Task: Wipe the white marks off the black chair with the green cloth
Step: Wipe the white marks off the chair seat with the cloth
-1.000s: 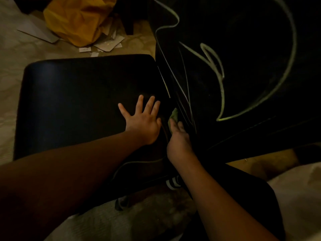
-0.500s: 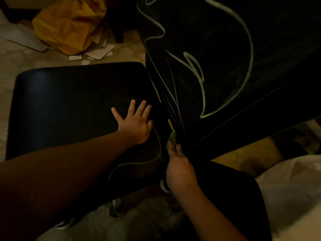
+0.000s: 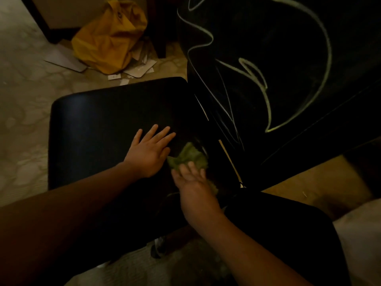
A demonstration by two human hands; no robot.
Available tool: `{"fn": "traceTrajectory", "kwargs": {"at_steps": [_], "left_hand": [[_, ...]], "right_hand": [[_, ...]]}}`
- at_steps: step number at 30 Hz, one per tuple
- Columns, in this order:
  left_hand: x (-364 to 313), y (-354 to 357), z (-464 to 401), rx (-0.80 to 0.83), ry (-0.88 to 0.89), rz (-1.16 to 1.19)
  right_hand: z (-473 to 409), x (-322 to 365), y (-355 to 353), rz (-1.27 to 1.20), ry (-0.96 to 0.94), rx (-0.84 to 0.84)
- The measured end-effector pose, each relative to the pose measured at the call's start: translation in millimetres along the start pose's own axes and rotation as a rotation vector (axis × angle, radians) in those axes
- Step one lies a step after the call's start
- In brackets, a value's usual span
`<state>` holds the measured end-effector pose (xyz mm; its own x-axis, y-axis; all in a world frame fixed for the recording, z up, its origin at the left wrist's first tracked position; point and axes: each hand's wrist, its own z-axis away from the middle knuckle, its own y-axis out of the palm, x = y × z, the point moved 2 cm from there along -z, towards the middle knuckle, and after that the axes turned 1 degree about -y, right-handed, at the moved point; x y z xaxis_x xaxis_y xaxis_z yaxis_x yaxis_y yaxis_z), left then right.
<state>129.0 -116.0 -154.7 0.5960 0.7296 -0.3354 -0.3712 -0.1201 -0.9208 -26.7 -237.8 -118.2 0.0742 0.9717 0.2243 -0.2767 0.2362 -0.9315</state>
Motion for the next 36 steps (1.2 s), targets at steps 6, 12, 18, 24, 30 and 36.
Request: {"fn": "traceTrajectory", "kwargs": {"at_steps": [6, 12, 18, 24, 30, 36], "left_hand": [[4, 4, 21, -0.027, -0.015, -0.019], [13, 9, 42, -0.044, -0.126, -0.056], [12, 17, 42, -0.1, -0.134, -0.077], [11, 11, 41, -0.058, -0.129, -0.027], [12, 9, 48, -0.044, -0.102, 0.004], [13, 9, 63, -0.068, -0.1, 0.002]], "right_hand": [[-45, -44, -17, -0.014, 0.119, -0.15], [-73, -70, -18, -0.043, 0.243, -0.196], [-43, -3, 1, -0.043, -0.189, -0.084], [-72, -68, -19, -0.139, 0.04, -0.195], [-65, -39, -21, -0.186, 0.194, -0.231], [-20, 45, -6, -0.093, 0.01, -0.086]]}}
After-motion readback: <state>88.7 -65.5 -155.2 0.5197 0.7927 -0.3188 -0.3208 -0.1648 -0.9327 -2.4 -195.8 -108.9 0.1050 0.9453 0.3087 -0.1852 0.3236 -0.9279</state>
